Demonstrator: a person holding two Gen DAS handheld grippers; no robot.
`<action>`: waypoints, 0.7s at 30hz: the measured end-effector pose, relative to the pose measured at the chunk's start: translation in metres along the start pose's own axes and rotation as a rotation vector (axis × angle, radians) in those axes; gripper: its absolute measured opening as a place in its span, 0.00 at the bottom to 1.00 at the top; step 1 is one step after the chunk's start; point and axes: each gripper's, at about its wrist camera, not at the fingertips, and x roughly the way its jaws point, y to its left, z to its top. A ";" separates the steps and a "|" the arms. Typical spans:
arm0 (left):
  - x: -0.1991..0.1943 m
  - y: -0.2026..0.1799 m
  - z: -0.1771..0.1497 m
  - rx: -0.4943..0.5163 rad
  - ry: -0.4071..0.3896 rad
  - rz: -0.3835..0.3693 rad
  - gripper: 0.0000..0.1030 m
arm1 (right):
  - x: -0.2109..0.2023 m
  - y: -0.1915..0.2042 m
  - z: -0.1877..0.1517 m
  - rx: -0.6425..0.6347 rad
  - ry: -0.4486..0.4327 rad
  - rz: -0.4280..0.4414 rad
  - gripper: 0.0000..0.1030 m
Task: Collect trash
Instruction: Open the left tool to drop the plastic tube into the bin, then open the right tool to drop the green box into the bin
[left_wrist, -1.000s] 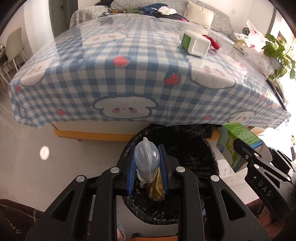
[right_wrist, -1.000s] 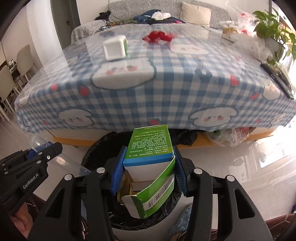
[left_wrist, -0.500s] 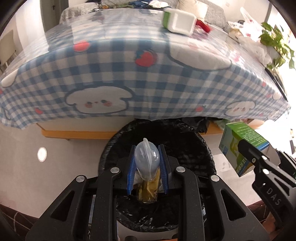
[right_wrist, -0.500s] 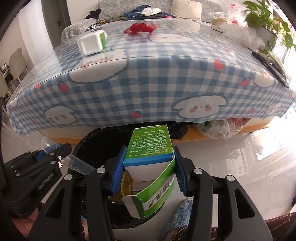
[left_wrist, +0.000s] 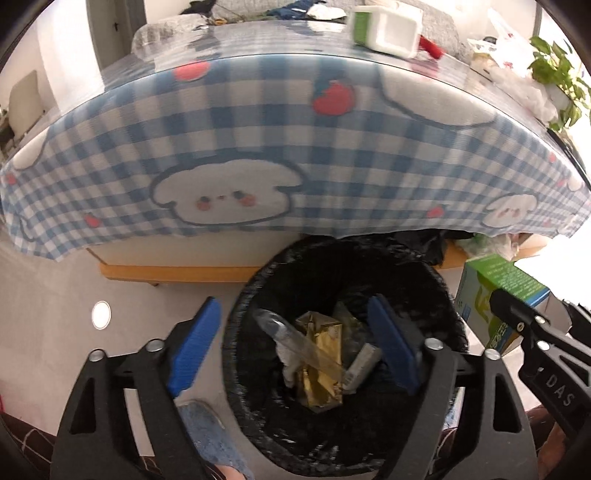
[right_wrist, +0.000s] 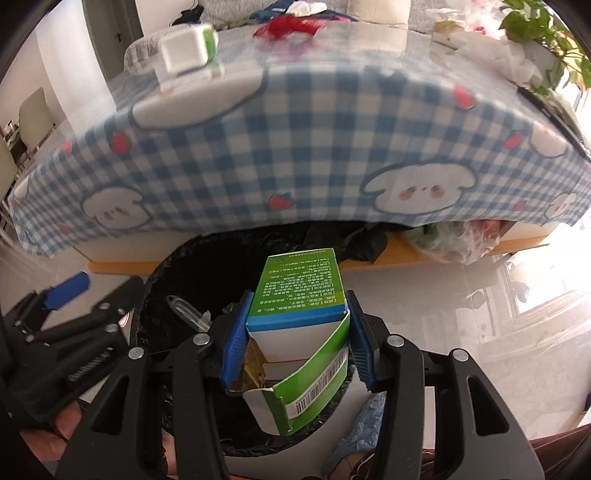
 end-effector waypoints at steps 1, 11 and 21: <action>0.000 0.004 -0.001 -0.004 -0.002 0.004 0.83 | 0.004 0.003 -0.001 -0.005 0.009 0.003 0.45; 0.002 0.043 -0.009 -0.040 0.003 0.046 0.94 | 0.028 0.034 -0.004 -0.041 0.045 0.026 0.45; 0.002 0.062 -0.011 -0.078 0.006 0.058 0.94 | 0.033 0.057 -0.001 -0.083 0.027 0.030 0.51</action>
